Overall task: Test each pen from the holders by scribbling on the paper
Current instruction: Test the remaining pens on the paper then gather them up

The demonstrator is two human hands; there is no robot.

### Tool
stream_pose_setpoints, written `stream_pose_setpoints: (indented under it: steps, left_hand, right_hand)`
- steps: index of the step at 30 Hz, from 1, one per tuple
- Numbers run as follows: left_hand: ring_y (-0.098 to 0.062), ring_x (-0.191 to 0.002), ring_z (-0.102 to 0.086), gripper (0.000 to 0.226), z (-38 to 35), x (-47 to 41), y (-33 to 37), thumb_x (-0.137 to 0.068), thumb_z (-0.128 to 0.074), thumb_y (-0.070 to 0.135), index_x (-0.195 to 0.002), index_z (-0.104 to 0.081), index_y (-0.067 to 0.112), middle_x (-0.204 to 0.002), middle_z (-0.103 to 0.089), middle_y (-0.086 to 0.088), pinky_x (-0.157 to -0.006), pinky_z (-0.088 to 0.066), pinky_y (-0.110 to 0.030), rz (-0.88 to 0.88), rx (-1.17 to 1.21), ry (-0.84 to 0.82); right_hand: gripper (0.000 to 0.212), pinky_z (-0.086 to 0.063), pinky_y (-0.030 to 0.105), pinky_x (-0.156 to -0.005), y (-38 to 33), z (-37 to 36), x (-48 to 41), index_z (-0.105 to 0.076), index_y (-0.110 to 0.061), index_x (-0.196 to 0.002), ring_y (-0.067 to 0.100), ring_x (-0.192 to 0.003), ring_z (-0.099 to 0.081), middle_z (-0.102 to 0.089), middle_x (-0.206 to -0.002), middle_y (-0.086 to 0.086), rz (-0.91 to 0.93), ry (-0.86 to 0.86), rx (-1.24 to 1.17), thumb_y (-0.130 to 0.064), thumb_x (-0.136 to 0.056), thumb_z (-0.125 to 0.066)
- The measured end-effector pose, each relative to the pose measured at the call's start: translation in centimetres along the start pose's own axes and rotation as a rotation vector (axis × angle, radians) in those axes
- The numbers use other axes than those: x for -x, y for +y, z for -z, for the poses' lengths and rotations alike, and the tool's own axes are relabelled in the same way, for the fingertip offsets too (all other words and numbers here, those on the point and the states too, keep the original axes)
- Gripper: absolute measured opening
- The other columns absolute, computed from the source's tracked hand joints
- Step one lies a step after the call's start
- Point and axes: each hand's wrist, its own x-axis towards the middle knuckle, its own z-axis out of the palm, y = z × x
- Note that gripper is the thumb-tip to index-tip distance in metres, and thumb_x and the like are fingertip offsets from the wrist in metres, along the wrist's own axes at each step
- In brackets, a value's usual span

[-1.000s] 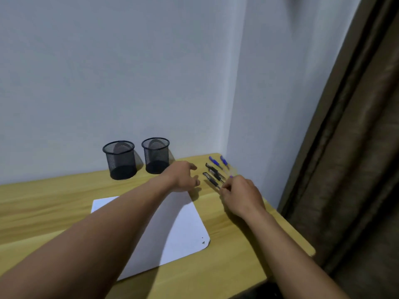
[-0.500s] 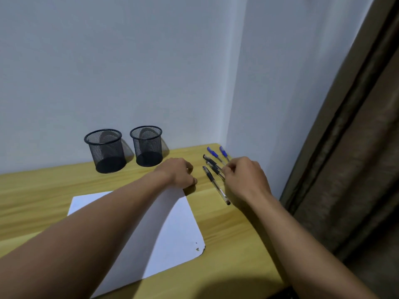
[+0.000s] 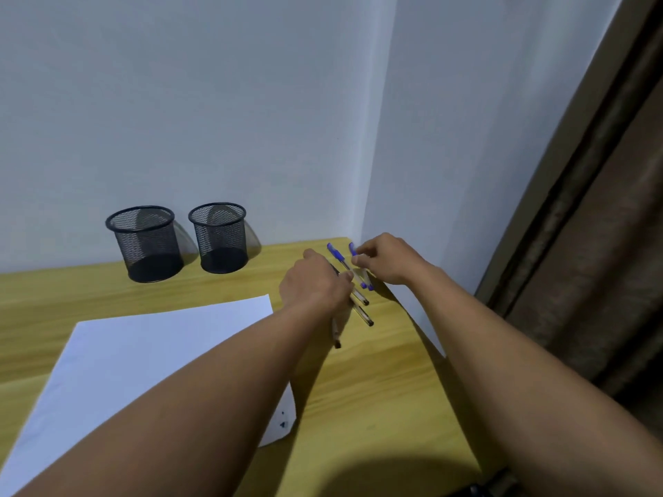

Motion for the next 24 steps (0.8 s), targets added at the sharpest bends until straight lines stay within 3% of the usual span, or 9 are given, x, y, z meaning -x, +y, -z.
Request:
stream_pose_setpoints:
  steps: [3, 6, 10, 15, 17, 20, 24]
  left_hand:
    - [-0.030, -0.107, -0.062, 0.071, -0.5, -0.6, 0.5, -0.083, -0.066, 0.058, -0.126, -0.038, 0.009, -0.115, -0.064, -0.009, -0.068, -0.039, -0.034, -0.003, -0.038, 0.019]
    - [-0.031, -0.107, -0.062, 0.079, -0.6, -1.3, 0.8, -0.077, -0.073, 0.058, -0.128, -0.037, 0.009, -0.113, -0.063, -0.009, -0.068, -0.040, -0.034, 0.007, -0.021, 0.012]
    - [-0.031, -0.102, -0.061, 0.075, -0.4, -2.5, 0.7, -0.074, -0.083, 0.034, -0.126, -0.036, 0.008, -0.110, -0.062, -0.009, -0.066, -0.040, -0.033, 0.032, 0.007, -0.002]
    - [-0.035, -0.108, -0.060, 0.065, 0.5, -4.2, 0.1, -0.079, -0.081, 0.024, -0.125, -0.038, 0.006, -0.116, -0.061, -0.016, -0.070, -0.042, -0.035, 0.068, 0.035, 0.018]
    - [-0.035, -0.109, -0.059, 0.065, 0.8, -4.9, -0.2, -0.077, -0.083, 0.023, -0.124, -0.042, 0.005, -0.117, -0.061, -0.017, -0.073, -0.044, -0.036, 0.073, 0.057, 0.000]
    - [-0.031, -0.105, -0.059, 0.060, 1.5, -5.9, -0.7, -0.069, -0.090, 0.021, -0.116, -0.056, 0.008, -0.114, -0.063, -0.013, -0.077, -0.047, -0.034, 0.079, 0.085, -0.052]
    - [-0.029, -0.096, -0.064, 0.043, 1.8, -6.9, -0.7, -0.066, -0.091, 0.015, -0.103, -0.070, 0.009, -0.103, -0.069, -0.012, -0.086, -0.057, -0.038, 0.041, 0.082, -0.121]
  right_hand:
    - [0.033, -0.048, 0.033, -0.083, 0.4, -0.2, -0.7, -0.076, -0.019, -0.120, 0.020, -0.107, -0.065, -0.073, -0.122, 0.004, 0.034, -0.018, 0.005, -0.039, -0.095, -0.068]
    - [0.033, -0.051, 0.034, -0.083, 0.6, -0.4, -1.2, -0.076, -0.017, -0.120, 0.019, -0.102, -0.066, -0.074, -0.118, 0.005, 0.048, -0.020, 0.005, -0.033, -0.092, -0.072]
    - [0.036, -0.059, 0.038, -0.083, 0.8, -0.2, -1.1, -0.073, -0.015, -0.124, 0.023, -0.100, -0.068, -0.074, -0.117, 0.007, 0.044, -0.036, -0.012, -0.023, -0.089, -0.075]
    - [0.033, -0.058, 0.034, -0.060, 1.1, 0.4, -0.7, -0.076, -0.020, -0.117, 0.022, -0.083, -0.069, -0.073, -0.108, 0.005, 0.011, -0.038, 0.010, -0.007, -0.087, -0.070]
    - [0.034, -0.056, 0.033, -0.058, 1.4, 0.7, -0.4, -0.076, -0.021, -0.112, 0.023, -0.075, -0.068, -0.073, -0.102, 0.007, -0.017, -0.035, -0.014, -0.003, -0.085, -0.069]
    - [0.036, -0.053, 0.028, -0.064, 2.0, 0.8, -0.3, -0.074, -0.016, -0.113, 0.020, -0.088, -0.068, -0.073, -0.105, 0.009, -0.050, -0.025, -0.069, 0.000, -0.082, -0.071]
    - [0.034, -0.050, 0.026, -0.068, 2.2, 1.0, -0.6, -0.074, -0.016, -0.108, 0.022, -0.090, -0.067, -0.072, -0.104, 0.009, -0.110, -0.048, -0.113, 0.001, -0.078, -0.078]
